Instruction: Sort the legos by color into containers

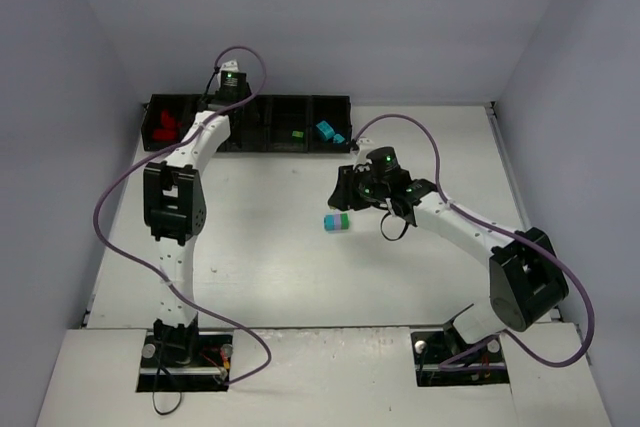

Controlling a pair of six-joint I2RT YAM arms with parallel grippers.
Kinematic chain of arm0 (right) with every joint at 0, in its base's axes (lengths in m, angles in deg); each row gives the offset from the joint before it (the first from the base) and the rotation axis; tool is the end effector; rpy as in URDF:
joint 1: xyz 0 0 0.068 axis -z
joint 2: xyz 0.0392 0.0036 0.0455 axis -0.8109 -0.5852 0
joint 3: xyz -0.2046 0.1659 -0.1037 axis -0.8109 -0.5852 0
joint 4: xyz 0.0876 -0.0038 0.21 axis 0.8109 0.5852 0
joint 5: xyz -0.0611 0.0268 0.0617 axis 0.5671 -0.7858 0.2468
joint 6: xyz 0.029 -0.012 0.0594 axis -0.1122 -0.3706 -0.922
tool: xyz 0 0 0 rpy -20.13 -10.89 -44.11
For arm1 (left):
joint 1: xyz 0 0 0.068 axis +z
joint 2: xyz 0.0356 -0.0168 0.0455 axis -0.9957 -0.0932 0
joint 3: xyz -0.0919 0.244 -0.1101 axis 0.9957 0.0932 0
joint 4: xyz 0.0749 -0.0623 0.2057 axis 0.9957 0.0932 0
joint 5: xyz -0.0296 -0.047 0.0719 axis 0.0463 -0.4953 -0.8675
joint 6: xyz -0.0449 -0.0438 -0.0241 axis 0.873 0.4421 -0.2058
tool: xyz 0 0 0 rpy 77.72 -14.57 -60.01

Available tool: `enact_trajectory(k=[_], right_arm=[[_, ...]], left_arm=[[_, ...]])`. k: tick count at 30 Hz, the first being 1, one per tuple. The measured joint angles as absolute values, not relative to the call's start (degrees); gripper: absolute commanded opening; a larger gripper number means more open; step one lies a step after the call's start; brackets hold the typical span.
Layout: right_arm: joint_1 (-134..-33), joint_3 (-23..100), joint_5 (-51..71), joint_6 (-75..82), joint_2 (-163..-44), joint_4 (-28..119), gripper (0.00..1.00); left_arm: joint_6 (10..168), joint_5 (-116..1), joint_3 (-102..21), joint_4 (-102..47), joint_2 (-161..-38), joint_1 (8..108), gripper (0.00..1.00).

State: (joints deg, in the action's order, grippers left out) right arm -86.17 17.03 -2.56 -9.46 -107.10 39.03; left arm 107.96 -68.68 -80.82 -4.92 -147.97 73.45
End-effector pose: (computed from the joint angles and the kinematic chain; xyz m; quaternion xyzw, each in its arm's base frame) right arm 0.2600 0.1845 0.2803 -0.1828 0.8143 0.3665 0.4113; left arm 0.4899 -0.0940 0.2882 -0.1608 0.8612 -0.1497 0.4583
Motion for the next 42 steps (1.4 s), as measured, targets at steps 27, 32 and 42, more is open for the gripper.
enact_trajectory(k=[27,32,42], right_arm=[[-86.15,84.83,3.01,-0.59,-161.24,39.34,0.23],[-86.15,90.55,6.20,-0.61,-168.39,35.82,0.53],[-85.56,85.15,10.82,0.11,-166.03,29.61,0.72]], left_arm=[[103.31,-67.32,-44.40,2.62,-111.32,71.40,0.77],[102.87,-65.69,-34.46,4.46,-103.80,68.40,0.77],[98.39,-59.17,-27.31,0.42,-100.89,60.19,0.76]])
